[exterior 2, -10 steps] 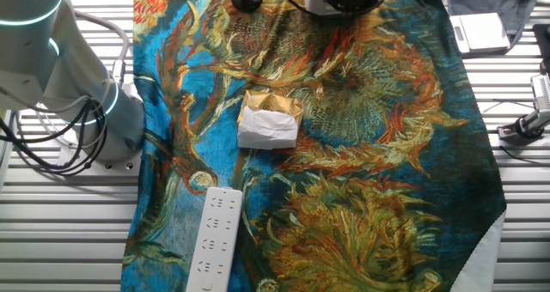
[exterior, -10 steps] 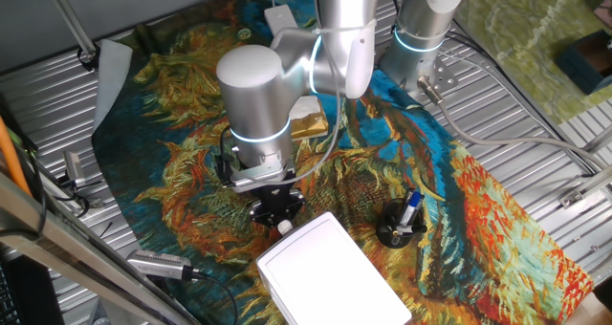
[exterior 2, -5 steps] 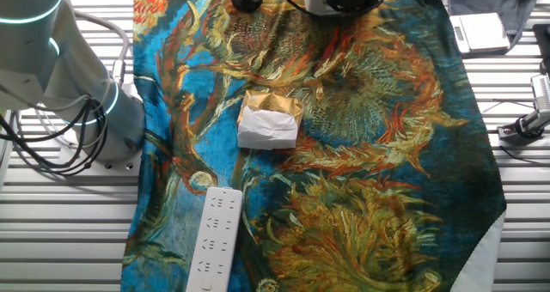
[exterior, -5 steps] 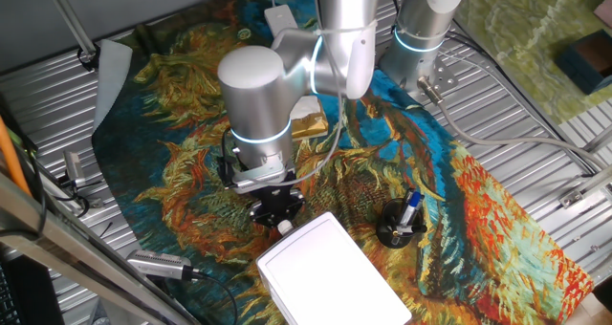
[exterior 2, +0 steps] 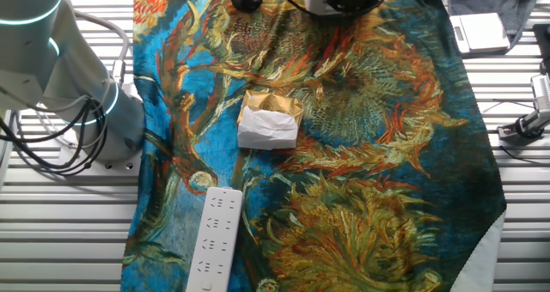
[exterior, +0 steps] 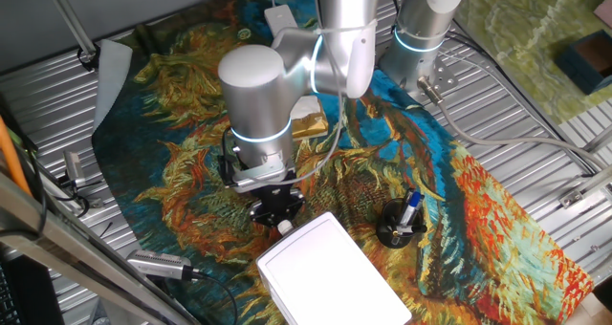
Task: Grasp the handle and close the drawer
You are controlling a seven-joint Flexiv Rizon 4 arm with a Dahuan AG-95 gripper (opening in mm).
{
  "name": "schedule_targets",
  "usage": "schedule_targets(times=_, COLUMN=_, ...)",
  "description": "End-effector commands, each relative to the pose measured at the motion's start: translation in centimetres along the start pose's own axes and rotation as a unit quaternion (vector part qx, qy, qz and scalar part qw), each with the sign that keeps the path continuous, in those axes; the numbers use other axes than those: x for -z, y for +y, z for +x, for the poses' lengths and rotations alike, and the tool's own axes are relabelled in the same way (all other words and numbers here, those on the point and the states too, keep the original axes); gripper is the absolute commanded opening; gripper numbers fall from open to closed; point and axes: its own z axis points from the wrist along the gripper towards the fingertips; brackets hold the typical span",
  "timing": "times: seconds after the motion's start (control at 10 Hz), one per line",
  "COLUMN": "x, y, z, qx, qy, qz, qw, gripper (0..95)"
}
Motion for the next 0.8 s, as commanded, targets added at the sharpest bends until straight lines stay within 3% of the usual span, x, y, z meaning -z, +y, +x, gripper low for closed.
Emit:
schedule_targets(times=0.1, x=-0.1, y=0.1, z=0.0, qx=-0.005, qy=-0.004, qz=0.000, qw=1.0000, gripper=0.0)
schedule_targets(times=0.8, x=-0.7, y=0.1, z=-1.0, qx=-0.007, qy=-0.004, qz=0.002, qw=1.0000, gripper=0.0)
